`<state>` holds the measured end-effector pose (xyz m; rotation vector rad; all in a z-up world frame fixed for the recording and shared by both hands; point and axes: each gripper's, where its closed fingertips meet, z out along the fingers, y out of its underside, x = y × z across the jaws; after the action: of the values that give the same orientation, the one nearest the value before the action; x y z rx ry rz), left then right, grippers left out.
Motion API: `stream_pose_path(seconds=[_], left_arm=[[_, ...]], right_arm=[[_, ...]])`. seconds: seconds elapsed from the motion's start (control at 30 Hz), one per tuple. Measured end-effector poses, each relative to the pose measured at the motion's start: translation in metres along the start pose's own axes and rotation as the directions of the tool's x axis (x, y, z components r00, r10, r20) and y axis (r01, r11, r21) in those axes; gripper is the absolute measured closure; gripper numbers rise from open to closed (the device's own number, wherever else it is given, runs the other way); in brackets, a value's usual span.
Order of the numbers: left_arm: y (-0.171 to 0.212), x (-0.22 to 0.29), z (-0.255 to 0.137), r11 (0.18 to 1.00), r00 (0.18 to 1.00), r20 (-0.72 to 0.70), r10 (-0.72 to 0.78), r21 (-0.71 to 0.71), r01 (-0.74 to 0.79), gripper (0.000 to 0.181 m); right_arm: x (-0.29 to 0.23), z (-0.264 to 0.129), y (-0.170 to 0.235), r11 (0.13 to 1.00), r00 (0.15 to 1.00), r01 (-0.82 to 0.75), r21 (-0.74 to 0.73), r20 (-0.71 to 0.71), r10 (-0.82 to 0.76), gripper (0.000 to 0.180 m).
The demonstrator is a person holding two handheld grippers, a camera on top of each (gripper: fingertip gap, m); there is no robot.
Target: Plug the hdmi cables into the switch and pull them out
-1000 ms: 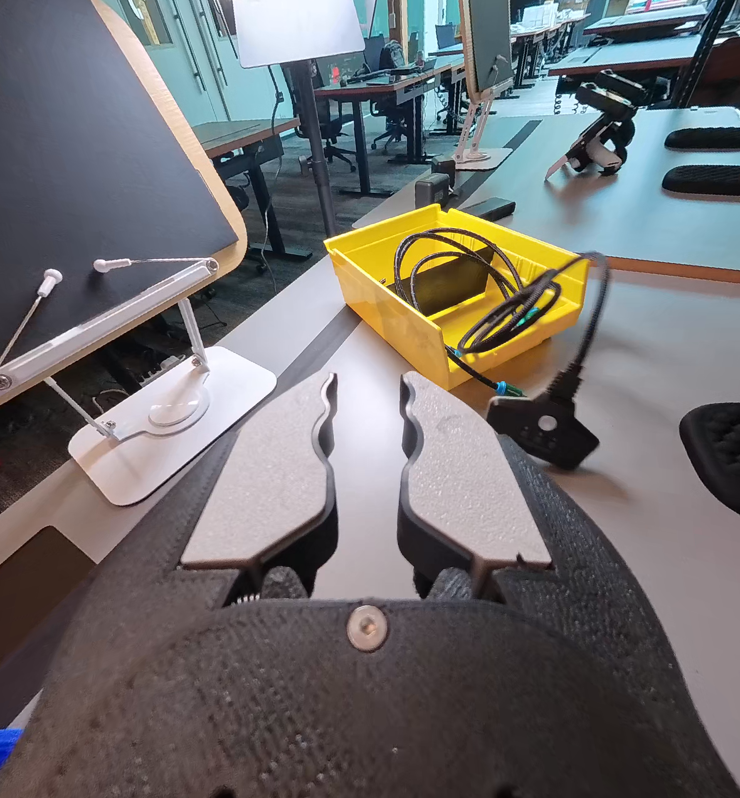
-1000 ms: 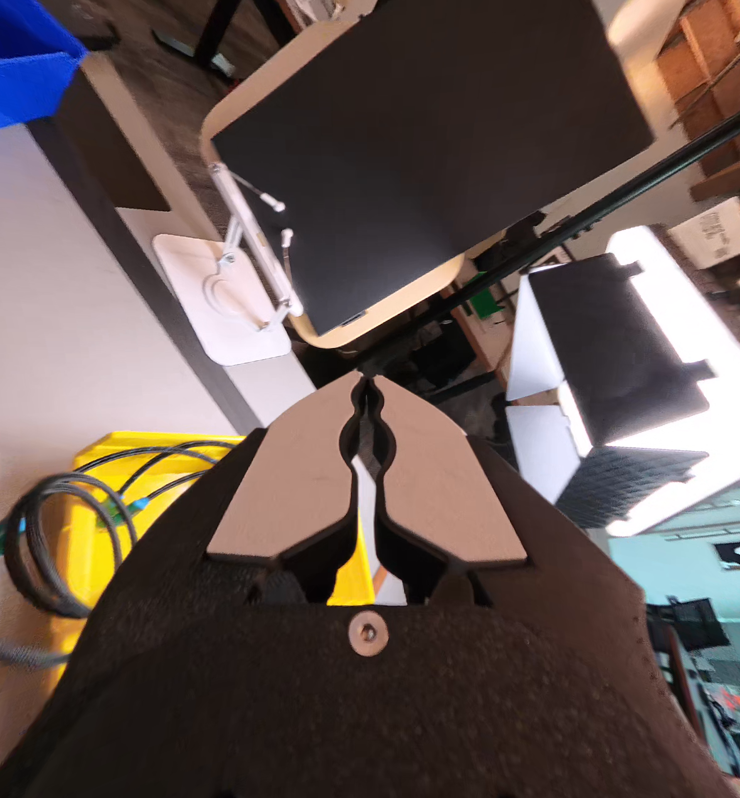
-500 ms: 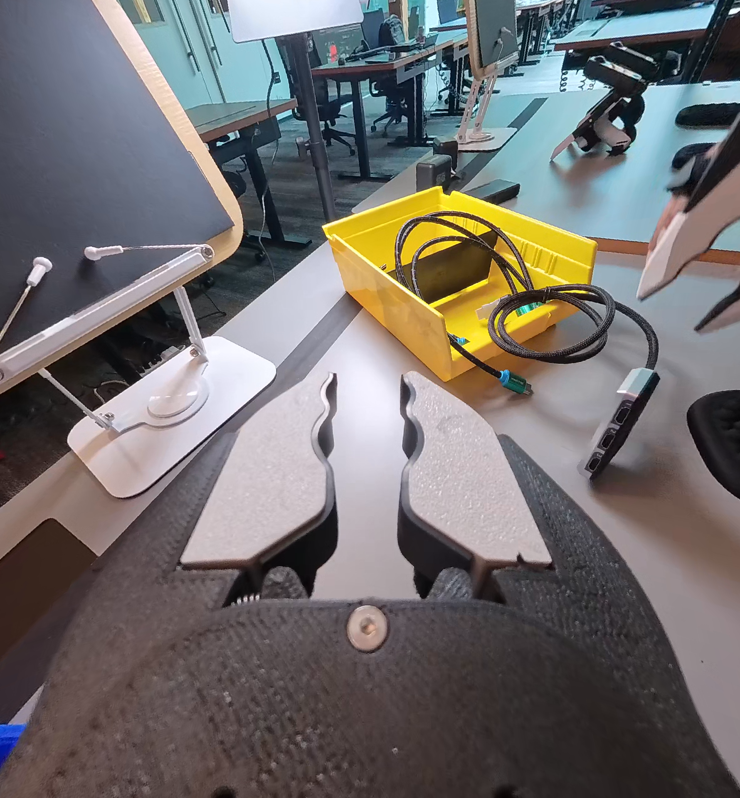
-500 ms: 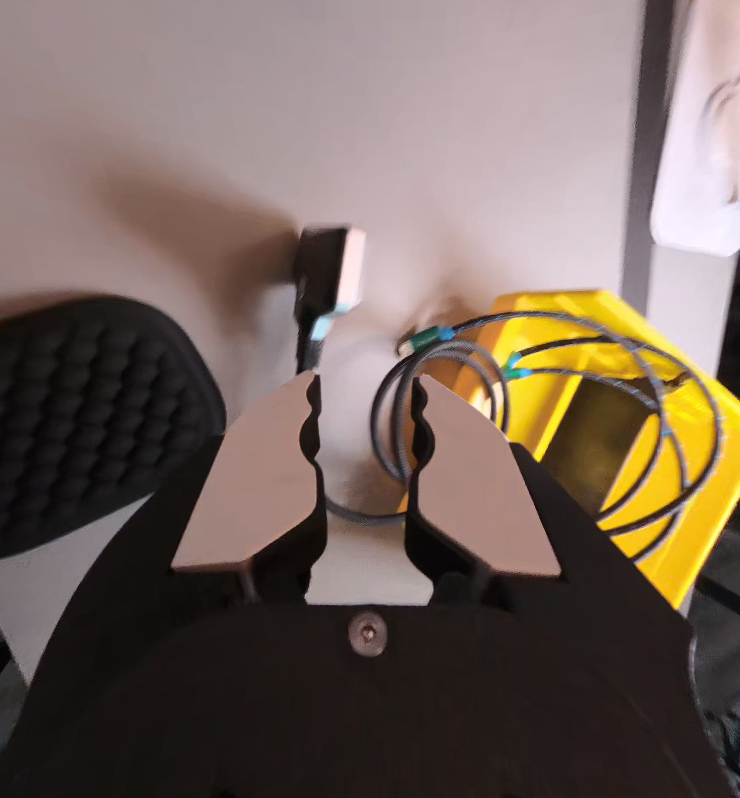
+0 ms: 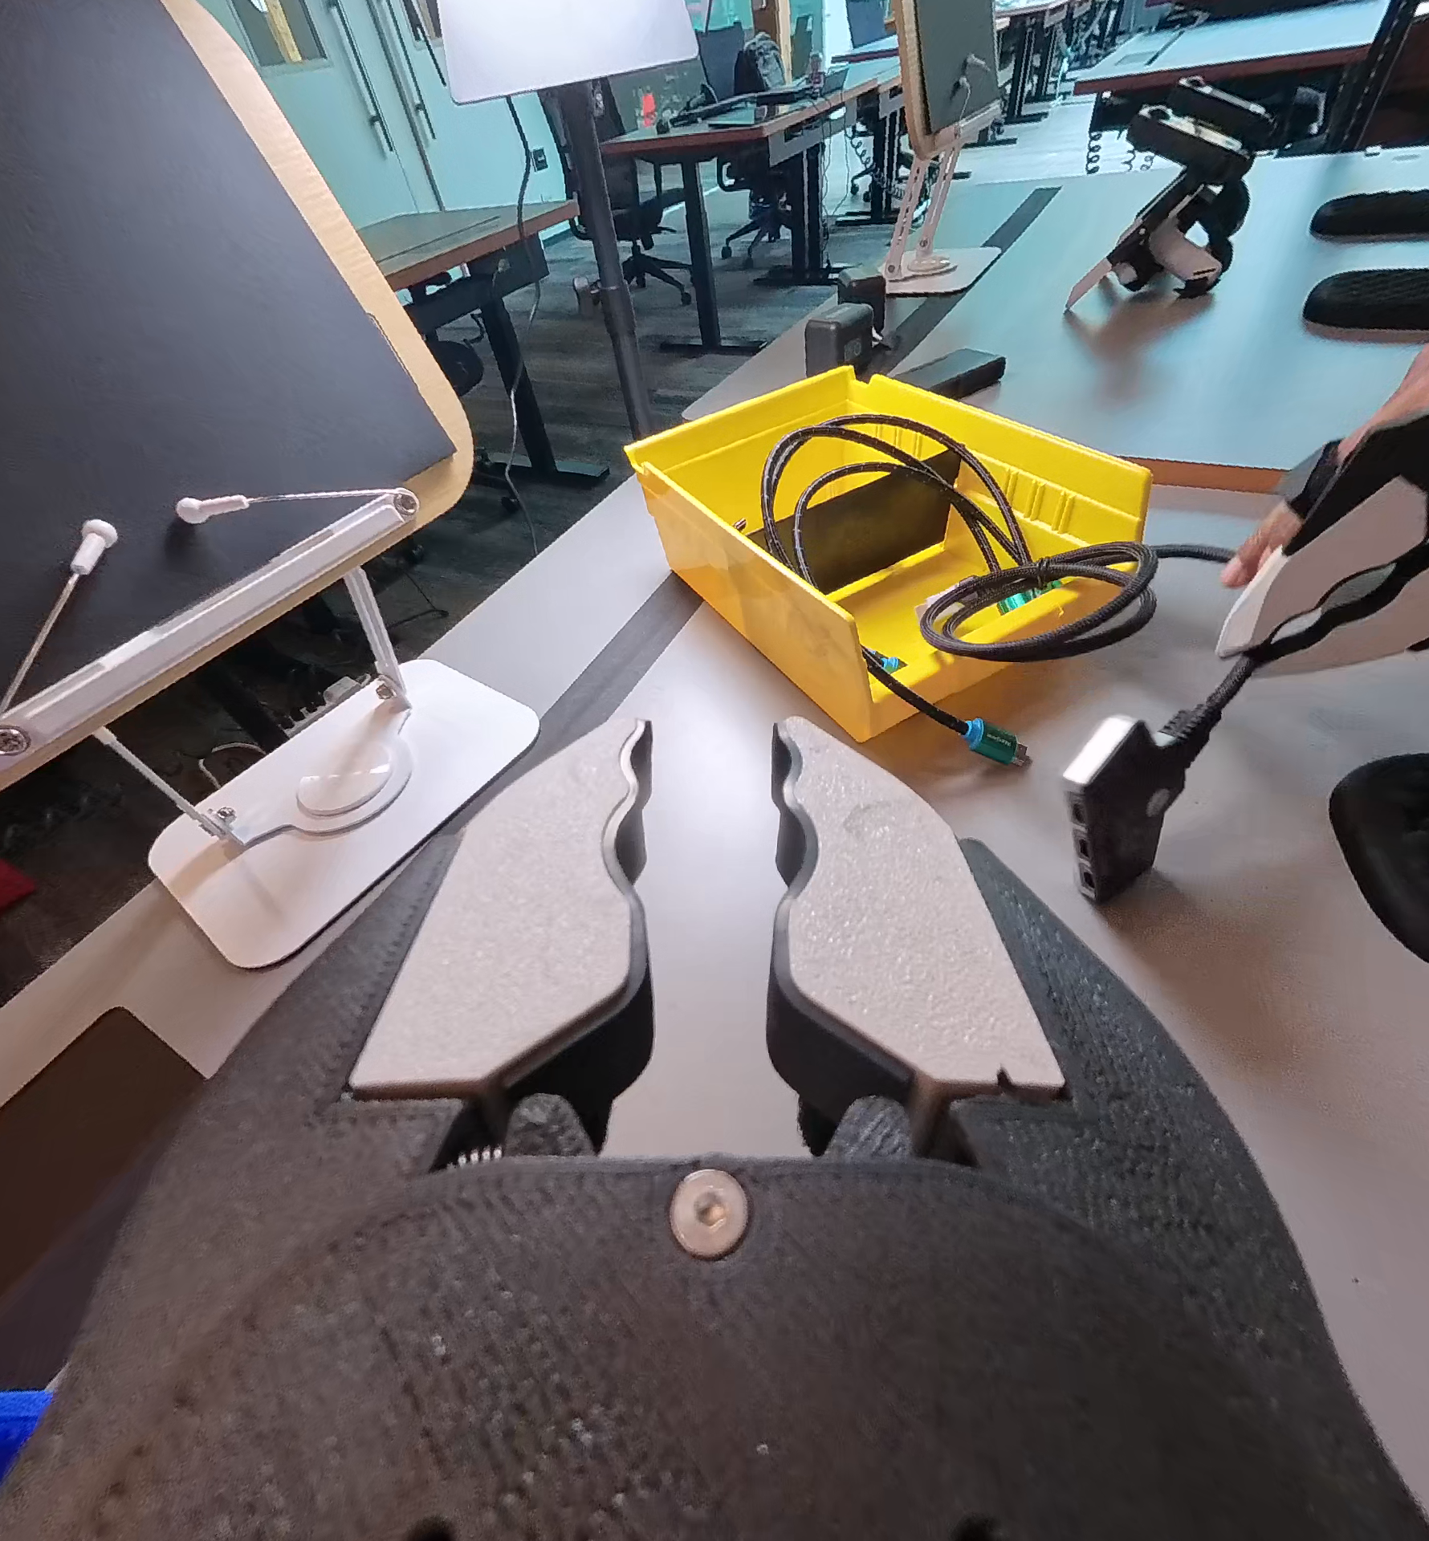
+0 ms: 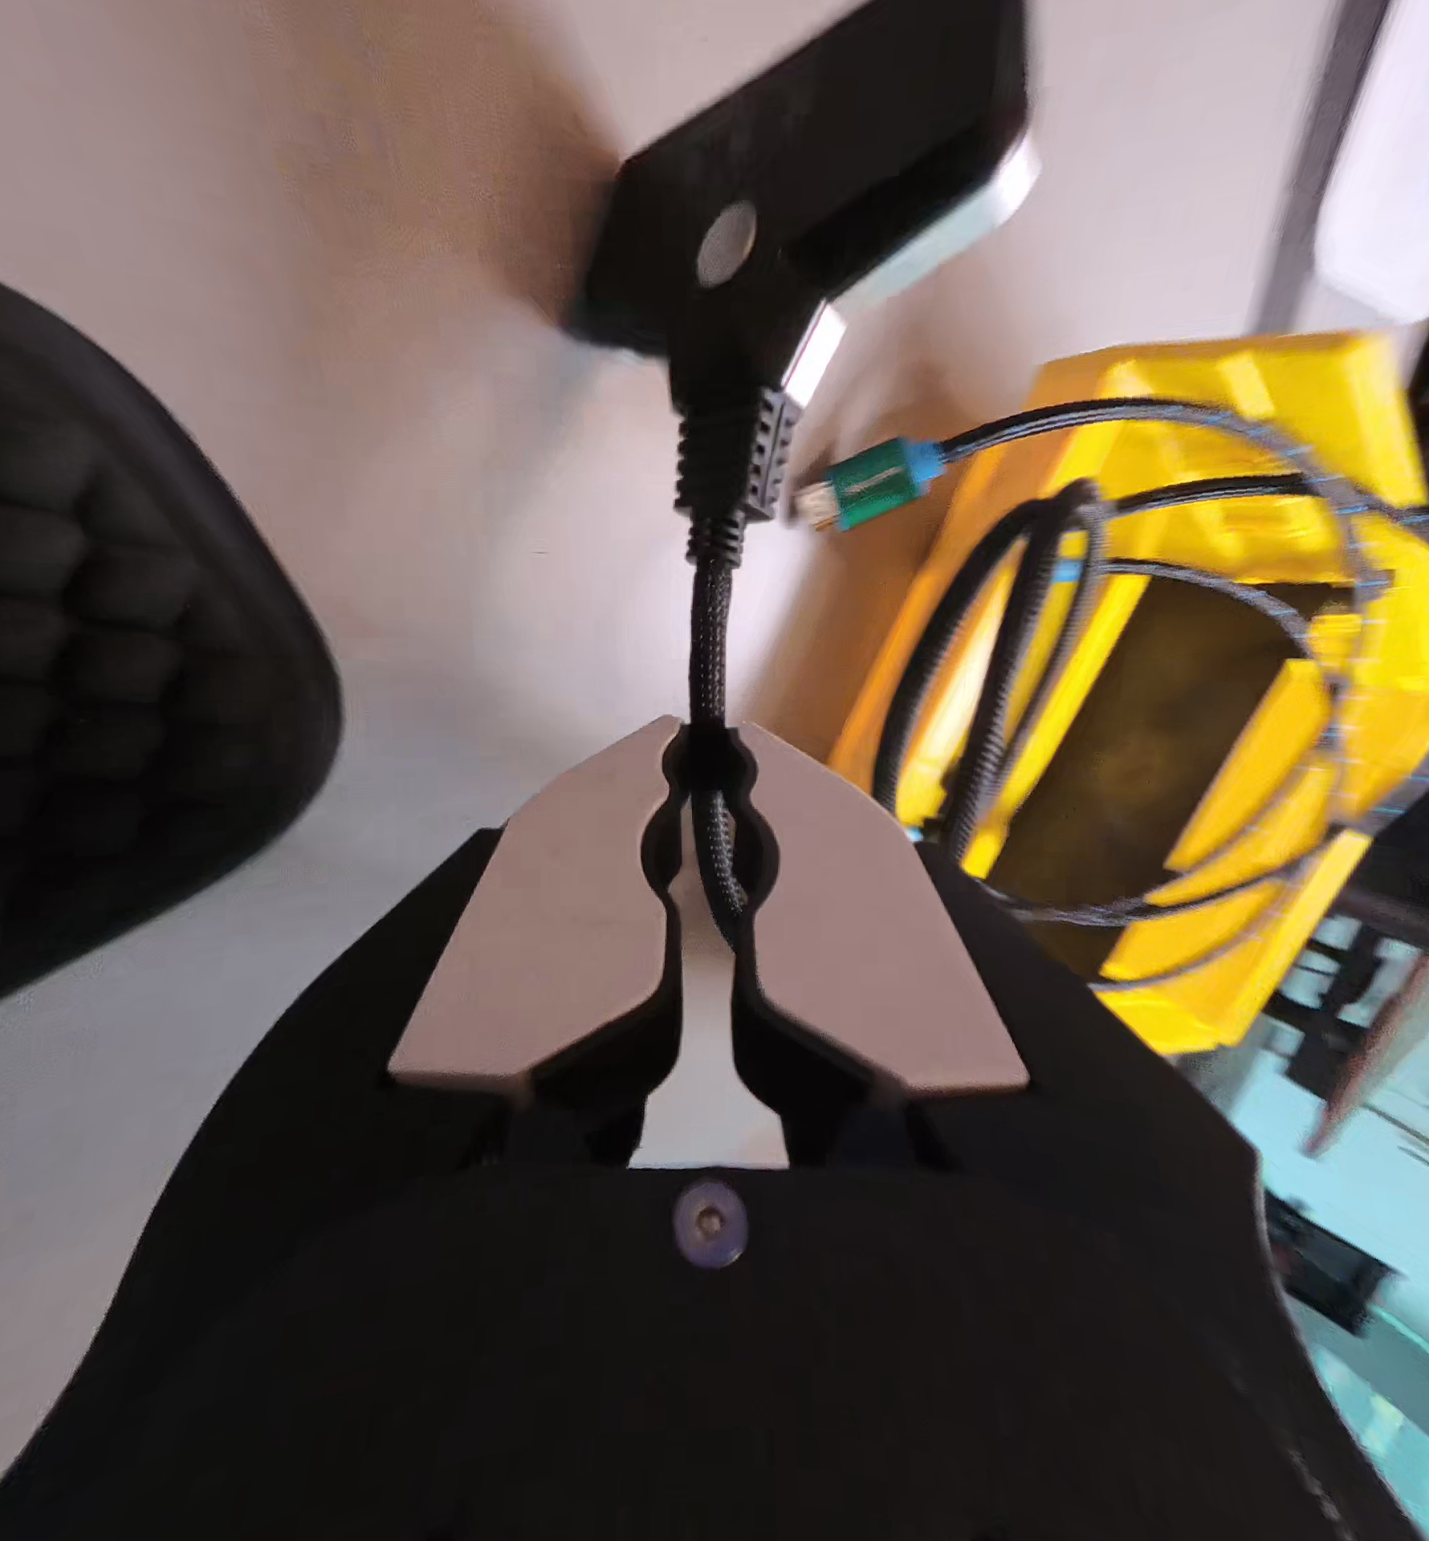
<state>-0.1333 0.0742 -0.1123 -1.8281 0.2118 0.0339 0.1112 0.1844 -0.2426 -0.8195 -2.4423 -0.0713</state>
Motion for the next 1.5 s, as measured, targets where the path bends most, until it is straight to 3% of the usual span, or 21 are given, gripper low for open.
stream_pose_path(seconds=[0.23, 0.5, 0.67, 0.87, 1.2, 1.37, 1.5], left_arm=[[-0.005, -0.002, -0.005, 1.000, 1.000, 0.012, 0.004, 0.014, -0.004, 0.154], [-0.011, -0.011, -0.017, 0.999, 0.999, 0.030, -0.015, 0.048, 0.014, 0.155], [-0.012, -0.012, -0.018, 0.998, 0.999, 0.029, -0.022, 0.054, 0.020, 0.155], [-0.009, -0.013, -0.017, 0.999, 0.999, 0.029, -0.014, 0.041, 0.013, 0.155], [0.012, -0.016, -0.001, 0.999, 0.999, 0.015, -0.043, -0.014, 0.043, 0.155], [0.022, -0.016, 0.005, 0.998, 0.999, 0.014, -0.045, -0.043, 0.046, 0.155], [0.025, -0.019, 0.006, 0.997, 0.998, 0.015, -0.057, -0.046, 0.058, 0.155]], right_arm=[[0.098, -0.071, -0.012, 0.994, 0.960, 0.074, -0.075, -0.265, -0.092, 0.173], [0.226, -0.164, -0.010, 0.999, 0.878, -0.034, -0.041, -0.478, 0.010, 0.173], [0.289, -0.188, 0.004, 0.996, 0.823, -0.069, -0.059, -0.567, 0.023, 0.173], [0.336, -0.162, 0.027, 0.992, 0.770, -0.117, -0.047, -0.635, 0.061, 0.173], [0.360, -0.066, 0.059, 0.974, 0.684, -0.204, 0.098, -0.698, 0.214, 0.172], [0.324, -0.021, 0.064, 0.962, 0.759, -0.228, 0.153, -0.590, 0.274, 0.172], [0.289, -0.009, 0.060, 0.954, 0.827, -0.224, 0.197, -0.479, 0.293, 0.172]])
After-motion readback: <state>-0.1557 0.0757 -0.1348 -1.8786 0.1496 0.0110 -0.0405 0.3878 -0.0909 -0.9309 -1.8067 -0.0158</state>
